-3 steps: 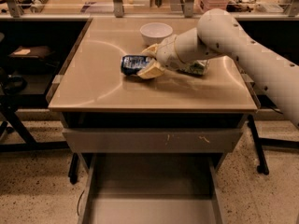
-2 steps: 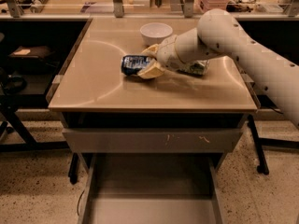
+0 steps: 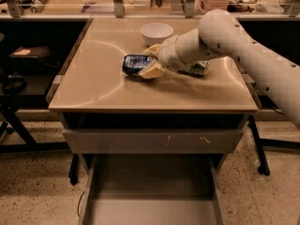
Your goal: Pick pepsi can from middle drawer and place on counter
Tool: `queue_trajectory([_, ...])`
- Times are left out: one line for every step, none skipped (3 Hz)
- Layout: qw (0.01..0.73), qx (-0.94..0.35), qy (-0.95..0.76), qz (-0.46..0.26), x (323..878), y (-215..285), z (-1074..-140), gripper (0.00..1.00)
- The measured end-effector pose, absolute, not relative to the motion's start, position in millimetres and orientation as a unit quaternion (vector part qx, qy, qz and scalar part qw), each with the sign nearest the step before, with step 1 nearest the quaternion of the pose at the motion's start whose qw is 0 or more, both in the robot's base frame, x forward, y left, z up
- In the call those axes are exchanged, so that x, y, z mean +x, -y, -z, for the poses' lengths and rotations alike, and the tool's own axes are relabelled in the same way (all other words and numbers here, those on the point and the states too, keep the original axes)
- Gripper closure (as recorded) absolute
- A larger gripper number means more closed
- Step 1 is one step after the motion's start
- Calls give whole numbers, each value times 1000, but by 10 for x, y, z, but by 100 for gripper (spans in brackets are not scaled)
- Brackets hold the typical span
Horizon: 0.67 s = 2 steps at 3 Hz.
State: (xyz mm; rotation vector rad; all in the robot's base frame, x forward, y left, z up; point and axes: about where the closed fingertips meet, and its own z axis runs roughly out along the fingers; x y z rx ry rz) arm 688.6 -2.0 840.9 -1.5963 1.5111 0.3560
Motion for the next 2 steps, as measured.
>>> queue_trajectory([442, -643, -609, -143, 6886, 20, -8409, 11])
queue_trajectory([442, -643, -609, -143, 6886, 20, -8409, 0])
